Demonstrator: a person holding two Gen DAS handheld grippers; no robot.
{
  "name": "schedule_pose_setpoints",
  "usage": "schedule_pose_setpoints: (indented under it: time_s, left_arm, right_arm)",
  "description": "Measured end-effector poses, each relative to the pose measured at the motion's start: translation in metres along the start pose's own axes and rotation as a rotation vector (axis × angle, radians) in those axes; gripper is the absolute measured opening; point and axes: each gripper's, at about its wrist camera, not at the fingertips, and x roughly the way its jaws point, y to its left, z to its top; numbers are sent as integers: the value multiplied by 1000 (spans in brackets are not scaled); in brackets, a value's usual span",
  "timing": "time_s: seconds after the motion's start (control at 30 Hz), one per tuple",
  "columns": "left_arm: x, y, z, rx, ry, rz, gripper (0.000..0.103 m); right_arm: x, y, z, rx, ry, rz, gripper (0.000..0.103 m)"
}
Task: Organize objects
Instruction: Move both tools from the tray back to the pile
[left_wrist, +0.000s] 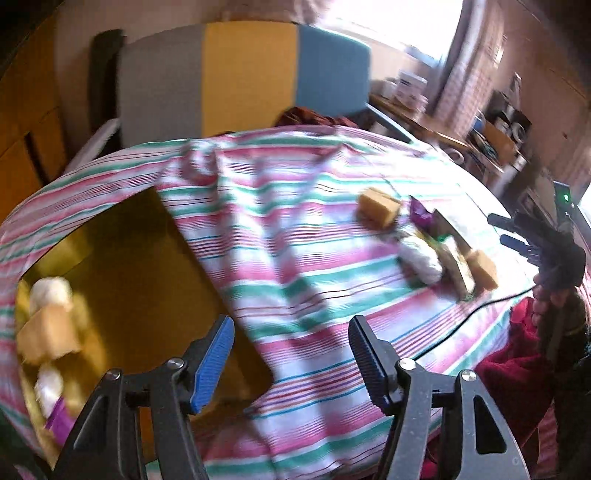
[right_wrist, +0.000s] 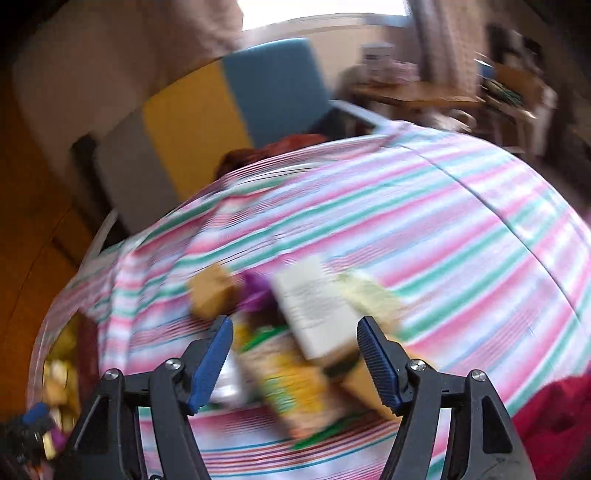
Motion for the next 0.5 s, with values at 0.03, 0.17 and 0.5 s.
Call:
schedule_pose_setpoints:
  time_s: [0.03, 0.17, 0.5]
  left_arm:
    - [5, -6, 3, 7, 11, -13, 64]
    - [30, -43, 19, 63, 45, -60, 62]
    - [95, -102, 73, 186, 110, -53, 62]
  right_arm:
    - [1, -10, 1, 56, 0, 5, 71]
    - [0, -34, 8, 188, -29, 38, 71]
    - [2, -49, 6, 299, -6, 137, 73]
